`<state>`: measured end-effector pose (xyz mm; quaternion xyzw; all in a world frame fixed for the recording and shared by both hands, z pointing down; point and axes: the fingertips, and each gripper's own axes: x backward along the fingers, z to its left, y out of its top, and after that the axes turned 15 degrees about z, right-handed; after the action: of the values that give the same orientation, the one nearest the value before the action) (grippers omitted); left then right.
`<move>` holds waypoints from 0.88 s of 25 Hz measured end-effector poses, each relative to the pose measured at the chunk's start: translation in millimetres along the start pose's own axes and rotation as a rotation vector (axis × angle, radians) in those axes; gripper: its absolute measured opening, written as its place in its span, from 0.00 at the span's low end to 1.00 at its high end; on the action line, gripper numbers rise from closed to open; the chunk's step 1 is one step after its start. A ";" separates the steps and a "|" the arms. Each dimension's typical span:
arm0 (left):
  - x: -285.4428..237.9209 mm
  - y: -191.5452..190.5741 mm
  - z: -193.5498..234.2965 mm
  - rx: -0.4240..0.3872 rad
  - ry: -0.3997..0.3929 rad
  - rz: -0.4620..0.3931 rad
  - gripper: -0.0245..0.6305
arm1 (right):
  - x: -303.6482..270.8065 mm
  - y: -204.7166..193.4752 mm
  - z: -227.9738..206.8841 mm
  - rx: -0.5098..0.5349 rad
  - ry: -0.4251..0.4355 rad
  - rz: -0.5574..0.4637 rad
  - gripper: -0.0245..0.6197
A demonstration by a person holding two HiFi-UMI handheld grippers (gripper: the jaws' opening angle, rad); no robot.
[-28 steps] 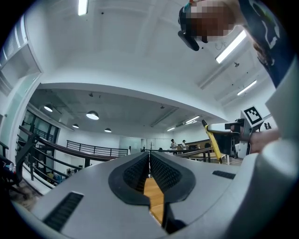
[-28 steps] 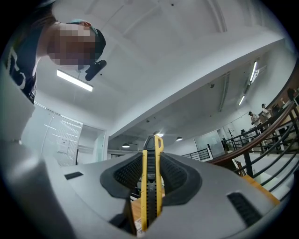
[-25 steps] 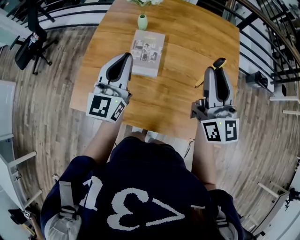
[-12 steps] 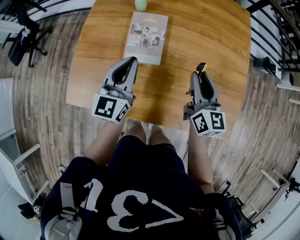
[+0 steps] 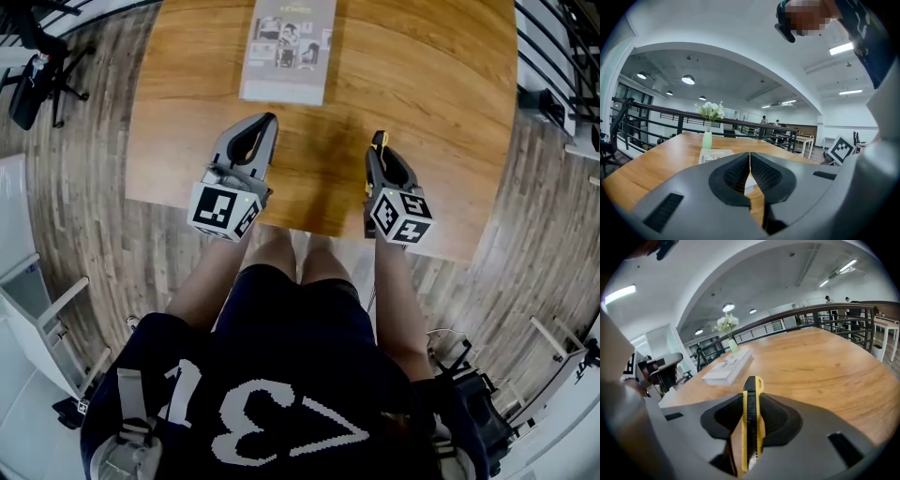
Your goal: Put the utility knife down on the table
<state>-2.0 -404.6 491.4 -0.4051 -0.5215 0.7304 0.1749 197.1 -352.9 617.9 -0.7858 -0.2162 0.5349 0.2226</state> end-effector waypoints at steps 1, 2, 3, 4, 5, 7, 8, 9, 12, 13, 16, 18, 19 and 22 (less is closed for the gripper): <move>-1.0 -2.9 -0.4 -0.002 0.000 0.008 0.07 | -6.6 -8.5 -2.1 0.016 -0.016 0.042 0.23; -1.8 -5.2 -0.6 -0.003 0.000 0.016 0.07 | -11.9 -15.5 -4.3 0.030 -0.034 0.076 0.23; -2.5 -6.7 -0.6 -0.004 -0.001 0.021 0.07 | -16.0 -20.9 -6.8 0.041 -0.052 0.102 0.23; -3.1 -7.7 -0.4 -0.005 -0.002 0.024 0.07 | -19.5 -25.2 -9.5 0.050 -0.068 0.119 0.23; -3.4 -8.5 -0.2 -0.006 -0.002 0.026 0.07 | -22.6 -28.6 -12.2 0.058 -0.082 0.129 0.23; -3.3 -9.0 0.8 -0.006 0.001 0.028 0.07 | -26.7 -33.2 -15.8 0.069 -0.102 0.140 0.23; -3.0 -8.7 1.3 -0.006 0.003 0.027 0.07 | -27.5 -34.5 -16.8 0.070 -0.110 0.144 0.23; -2.7 -8.0 1.7 -0.007 0.004 0.025 0.07 | -27.6 -35.0 -17.2 0.069 -0.115 0.147 0.23; -0.9 -3.2 1.9 -0.011 0.005 0.017 0.07 | -25.8 -33.2 -17.2 0.059 -0.108 0.132 0.23; -0.1 -0.6 1.8 -0.012 0.006 0.012 0.07 | -23.5 -29.8 -16.2 0.056 -0.102 0.121 0.23; 0.8 11.6 1.8 -0.017 0.006 -0.010 0.07 | -8.8 -4.9 -11.0 0.047 -0.083 0.050 0.20; 1.3 23.5 1.4 -0.025 0.005 -0.030 0.07 | 9.0 21.7 -6.3 0.059 -0.077 -0.039 0.12; 1.9 30.7 1.2 -0.031 0.005 -0.043 0.07 | 19.8 36.9 -2.2 0.080 -0.071 -0.093 0.10; 4.8 57.0 -0.3 -0.052 0.005 -0.090 0.07 | 58.4 87.1 17.8 0.213 -0.072 -0.267 0.08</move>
<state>4.7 -423.6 437.9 -0.3875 -0.5574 0.7070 0.1981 208.8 -387.4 517.9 -0.7025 -0.2685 0.5484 0.3656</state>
